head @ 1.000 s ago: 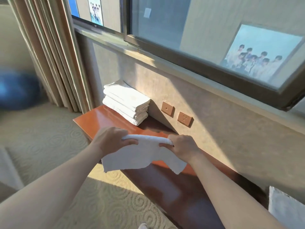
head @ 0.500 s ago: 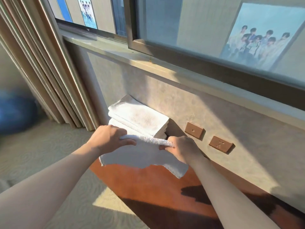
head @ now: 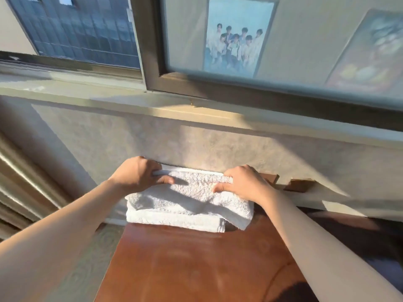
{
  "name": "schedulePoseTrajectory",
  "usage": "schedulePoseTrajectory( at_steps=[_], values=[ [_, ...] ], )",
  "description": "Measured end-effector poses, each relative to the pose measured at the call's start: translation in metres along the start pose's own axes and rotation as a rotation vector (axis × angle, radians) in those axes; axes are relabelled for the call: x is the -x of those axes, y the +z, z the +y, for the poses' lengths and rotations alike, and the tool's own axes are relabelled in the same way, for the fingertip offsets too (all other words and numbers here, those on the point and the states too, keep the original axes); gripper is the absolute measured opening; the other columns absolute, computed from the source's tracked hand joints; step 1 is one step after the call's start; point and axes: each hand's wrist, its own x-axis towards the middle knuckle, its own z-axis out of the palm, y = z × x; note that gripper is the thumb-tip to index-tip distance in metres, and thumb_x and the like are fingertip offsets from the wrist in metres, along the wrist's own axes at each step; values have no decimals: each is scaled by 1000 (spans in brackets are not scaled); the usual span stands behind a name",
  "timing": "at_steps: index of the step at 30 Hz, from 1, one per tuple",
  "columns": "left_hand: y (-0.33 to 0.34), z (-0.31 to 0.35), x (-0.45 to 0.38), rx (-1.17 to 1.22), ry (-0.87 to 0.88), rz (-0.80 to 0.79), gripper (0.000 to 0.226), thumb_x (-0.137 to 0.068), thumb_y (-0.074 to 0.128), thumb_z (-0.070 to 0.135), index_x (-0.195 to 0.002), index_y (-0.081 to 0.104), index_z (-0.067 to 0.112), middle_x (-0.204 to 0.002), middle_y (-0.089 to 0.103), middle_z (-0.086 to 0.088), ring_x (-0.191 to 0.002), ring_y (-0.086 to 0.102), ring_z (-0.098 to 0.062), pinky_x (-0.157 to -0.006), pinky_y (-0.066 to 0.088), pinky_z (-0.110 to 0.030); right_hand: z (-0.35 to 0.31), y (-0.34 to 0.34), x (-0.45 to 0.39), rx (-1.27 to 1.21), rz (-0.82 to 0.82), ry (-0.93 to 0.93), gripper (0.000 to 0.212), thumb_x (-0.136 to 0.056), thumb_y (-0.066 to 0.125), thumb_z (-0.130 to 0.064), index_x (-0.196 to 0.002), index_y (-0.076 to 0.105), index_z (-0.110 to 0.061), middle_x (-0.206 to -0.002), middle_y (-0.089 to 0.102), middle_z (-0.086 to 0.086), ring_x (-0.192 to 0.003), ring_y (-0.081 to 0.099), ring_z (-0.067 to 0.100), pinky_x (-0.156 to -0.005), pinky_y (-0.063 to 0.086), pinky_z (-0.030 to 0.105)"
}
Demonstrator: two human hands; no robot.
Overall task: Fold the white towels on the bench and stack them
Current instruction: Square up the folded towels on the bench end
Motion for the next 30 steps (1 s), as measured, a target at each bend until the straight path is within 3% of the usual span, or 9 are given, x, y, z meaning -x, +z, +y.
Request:
schedulePoseTrajectory(
  at_steps=[2,4,7,11,16,20,25,27,30],
  values=[
    [-2,-24,-12,29,62,-40,81,-62,28,101,-52,29,20,-46,35,0,-52,40,-34,-51,32,-29,-16,1,-4,39,-44,49,43,-76,71,-71,-86,66,-30,-82,68,-7,-73,59,16,-65,45,36],
    [-2,-47,-28,17,111,-68,92,-58,19,104,-56,41,15,-53,51,-5,-56,48,-32,-54,33,-30,-28,-2,-12,75,-80,84,51,-84,73,-57,-124,66,-25,-116,70,0,-99,63,20,-79,47,36],
    [-5,-69,-61,5,183,-55,95,-61,15,103,-61,49,14,-64,62,-8,-67,60,-33,-57,37,-31,-38,-9,-28,61,-38,163,57,-93,69,-44,-141,54,-18,-140,60,6,-125,57,25,-91,43,33],
    [-2,-88,-94,-19,215,-57,64,-81,51,78,-66,50,15,-76,67,-11,-75,65,-37,-63,48,-35,-47,-18,-53,70,58,301,50,-99,64,-33,-143,51,-14,-144,56,8,-131,54,27,-100,43,37],
    [3,-95,-99,-113,456,328,51,-85,59,61,-61,55,16,-61,59,-2,-53,62,-29,-41,43,-28,-45,-3,-60,79,414,265,31,-97,65,-24,-125,62,-11,-124,64,7,-109,63,29,-87,48,35],
    [49,-108,-48,-151,501,220,53,-87,56,62,-58,57,18,-58,56,3,-58,61,-23,-40,42,-25,-31,60,-47,74,110,170,27,-102,56,-22,-128,59,-13,-126,63,4,-114,62,22,-89,44,27],
    [107,-108,21,-53,257,32,60,-90,42,69,-69,65,18,-66,60,4,-67,66,-22,-43,50,-29,-19,120,-34,-57,17,211,33,-97,45,-55,-98,50,-22,-86,61,-4,-85,58,17,-69,37,35],
    [115,-107,36,-41,120,-5,65,-89,36,76,-76,68,21,-75,62,7,-74,66,-21,-48,50,-29,-9,131,-29,-62,67,149,24,-94,56,-47,-100,52,-25,-90,61,-10,-89,58,15,-70,38,31],
    [117,-106,49,53,-90,-3,69,-82,40,85,-80,71,23,-81,63,10,-79,62,-20,-61,51,-32,5,136,-23,-100,78,87,34,-92,72,-31,-123,63,-19,-124,65,-7,-115,61,14,-95,48,28]
  ],
)
